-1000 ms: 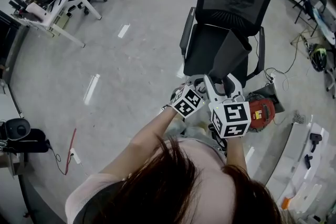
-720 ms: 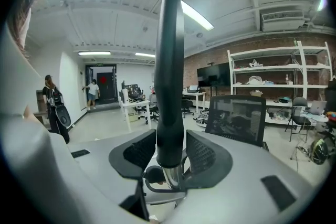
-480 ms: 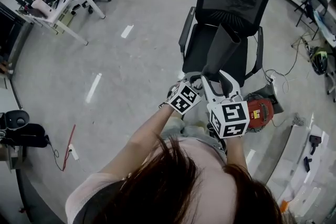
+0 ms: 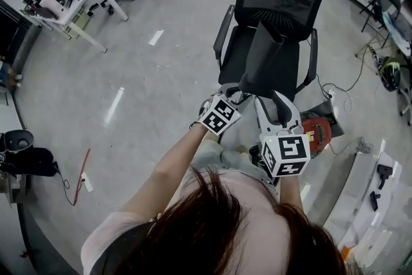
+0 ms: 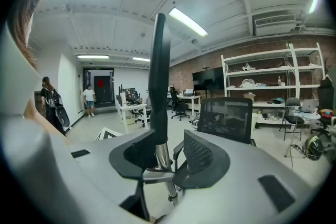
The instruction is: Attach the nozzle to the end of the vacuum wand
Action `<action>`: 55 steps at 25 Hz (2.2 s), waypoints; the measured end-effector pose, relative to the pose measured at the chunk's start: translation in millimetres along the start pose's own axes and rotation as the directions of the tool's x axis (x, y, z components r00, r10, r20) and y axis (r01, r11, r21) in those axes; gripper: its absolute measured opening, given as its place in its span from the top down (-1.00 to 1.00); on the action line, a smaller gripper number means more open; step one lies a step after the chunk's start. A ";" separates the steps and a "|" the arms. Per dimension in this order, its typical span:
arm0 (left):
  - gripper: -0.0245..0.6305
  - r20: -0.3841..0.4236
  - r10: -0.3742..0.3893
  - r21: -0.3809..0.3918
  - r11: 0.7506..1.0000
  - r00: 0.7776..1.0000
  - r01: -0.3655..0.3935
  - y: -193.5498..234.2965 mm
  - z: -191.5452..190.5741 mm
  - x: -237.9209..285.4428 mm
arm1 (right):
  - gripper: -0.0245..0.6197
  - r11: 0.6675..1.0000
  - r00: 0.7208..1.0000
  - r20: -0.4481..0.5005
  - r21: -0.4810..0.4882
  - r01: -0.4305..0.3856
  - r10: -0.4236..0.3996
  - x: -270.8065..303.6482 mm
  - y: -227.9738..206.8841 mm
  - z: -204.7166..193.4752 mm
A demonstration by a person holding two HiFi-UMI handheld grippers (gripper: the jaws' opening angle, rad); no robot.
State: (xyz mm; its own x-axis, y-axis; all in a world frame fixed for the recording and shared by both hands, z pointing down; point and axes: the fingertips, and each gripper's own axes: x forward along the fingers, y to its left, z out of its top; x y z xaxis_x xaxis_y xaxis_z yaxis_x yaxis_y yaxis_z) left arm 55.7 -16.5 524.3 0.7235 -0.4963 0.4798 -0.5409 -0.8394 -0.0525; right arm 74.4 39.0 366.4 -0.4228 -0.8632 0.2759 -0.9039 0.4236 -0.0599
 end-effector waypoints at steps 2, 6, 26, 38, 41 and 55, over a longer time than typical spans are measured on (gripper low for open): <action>0.45 0.000 0.011 -0.001 1.000 1.000 -0.011 -2.5 1.1 3.4 | 0.37 1.000 1.000 0.006 0.015 0.002 -0.002 -9.8 -11.4 -4.6; 0.45 -0.005 0.022 0.000 1.000 1.000 -0.022 -5.5 2.7 5.3 | 0.41 0.999 0.998 0.058 0.054 0.006 -0.009 -26.0 -28.9 -4.5; 0.45 0.024 -0.048 0.033 0.998 0.999 0.047 9.9 -4.4 -27.7 | 0.48 0.955 0.962 0.114 0.191 0.225 -0.250 -23.5 -15.7 10.7; 0.45 0.062 -0.093 0.044 0.995 0.994 0.090 30.1 -16.6 -50.8 | 0.57 0.902 0.916 0.101 0.247 0.355 -0.388 -16.9 37.1 11.4; 0.45 0.069 -0.102 0.045 0.994 0.992 0.099 34.6 -18.3 -55.2 | 0.58 0.890 0.905 0.097 0.249 0.381 -0.415 -12.9 47.5 13.6; 0.45 0.053 -0.050 -0.008 0.999 0.997 0.051 46.6 -12.3 -32.6 | 0.70 0.919 0.929 0.056 0.180 0.351 -0.366 -0.5 15.8 13.6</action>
State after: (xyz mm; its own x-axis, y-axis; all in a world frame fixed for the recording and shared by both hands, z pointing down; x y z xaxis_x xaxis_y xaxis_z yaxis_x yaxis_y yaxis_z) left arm 1.6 -36.8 517.0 0.7716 -0.4645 0.4346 -0.5067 -0.8619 -0.0215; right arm 59.4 42.4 352.2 -0.0661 -0.9723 0.2242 -0.9906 0.0371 -0.1313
